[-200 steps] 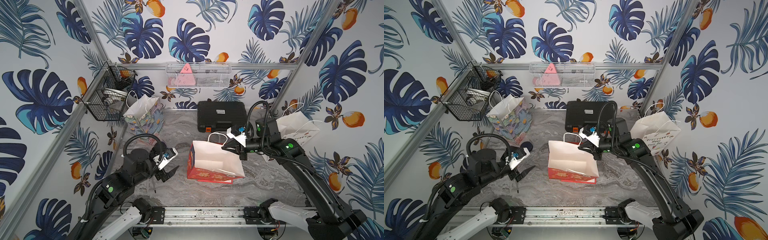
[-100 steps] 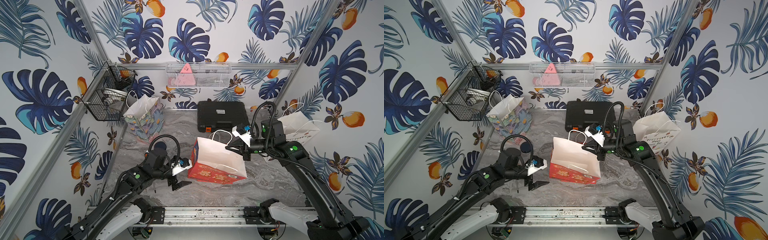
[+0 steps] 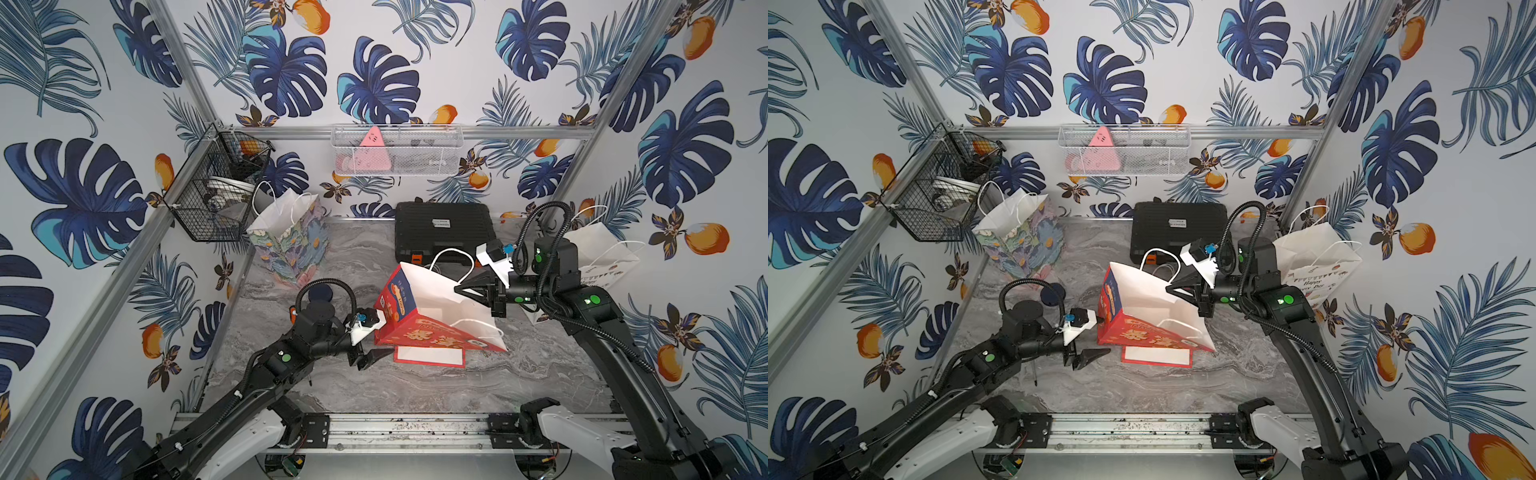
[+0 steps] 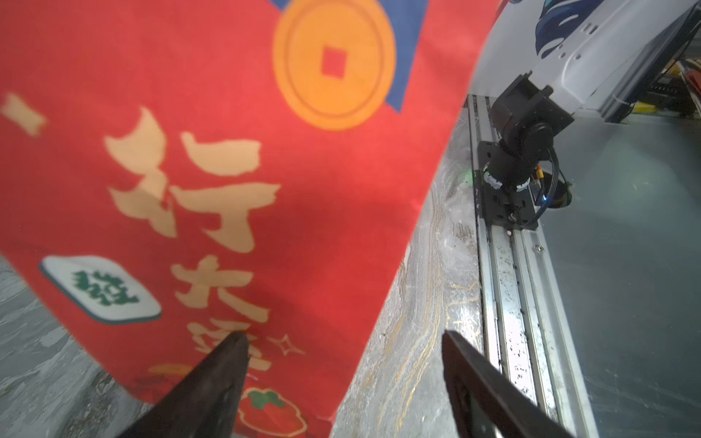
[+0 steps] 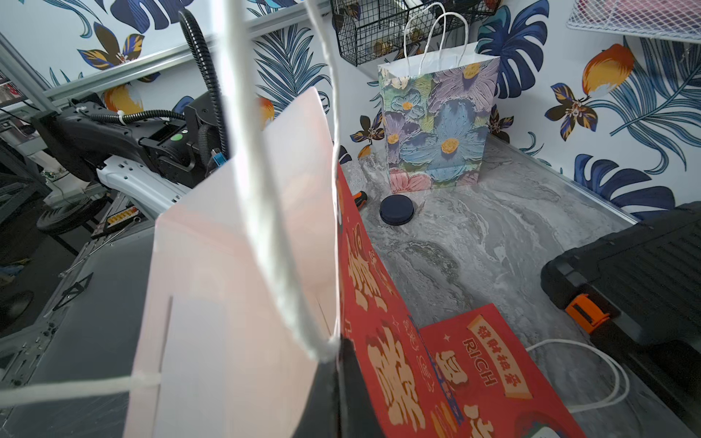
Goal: Put away the paper bag
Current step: Press the paper bag.
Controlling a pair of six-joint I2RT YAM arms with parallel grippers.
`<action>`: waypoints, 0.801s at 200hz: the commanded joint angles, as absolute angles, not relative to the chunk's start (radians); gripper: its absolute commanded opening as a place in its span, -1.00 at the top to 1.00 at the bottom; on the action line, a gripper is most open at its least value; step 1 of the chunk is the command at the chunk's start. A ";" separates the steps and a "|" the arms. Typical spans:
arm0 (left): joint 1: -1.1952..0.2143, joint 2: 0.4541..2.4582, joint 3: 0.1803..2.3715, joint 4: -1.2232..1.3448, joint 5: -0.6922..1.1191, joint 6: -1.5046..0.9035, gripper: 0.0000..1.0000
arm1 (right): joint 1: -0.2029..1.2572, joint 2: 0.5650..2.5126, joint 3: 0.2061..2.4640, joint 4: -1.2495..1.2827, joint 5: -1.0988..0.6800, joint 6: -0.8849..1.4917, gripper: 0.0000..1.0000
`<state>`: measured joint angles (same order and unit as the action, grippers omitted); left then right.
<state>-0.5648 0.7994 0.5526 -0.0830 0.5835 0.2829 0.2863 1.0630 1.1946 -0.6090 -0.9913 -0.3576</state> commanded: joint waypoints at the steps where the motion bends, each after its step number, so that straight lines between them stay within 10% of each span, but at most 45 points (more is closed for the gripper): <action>1: -0.572 0.811 0.550 0.050 0.593 0.249 -0.58 | 0.287 1.067 1.178 -0.529 -1.046 -0.304 1.00; 85: -0.586 0.849 0.565 0.072 0.580 0.241 -0.72 | 0.348 1.119 1.141 -0.575 -0.954 -0.351 1.00; 160: -0.587 0.828 0.523 0.150 0.549 0.183 -0.31 | 0.438 1.206 1.154 -0.667 -0.820 -0.437 1.00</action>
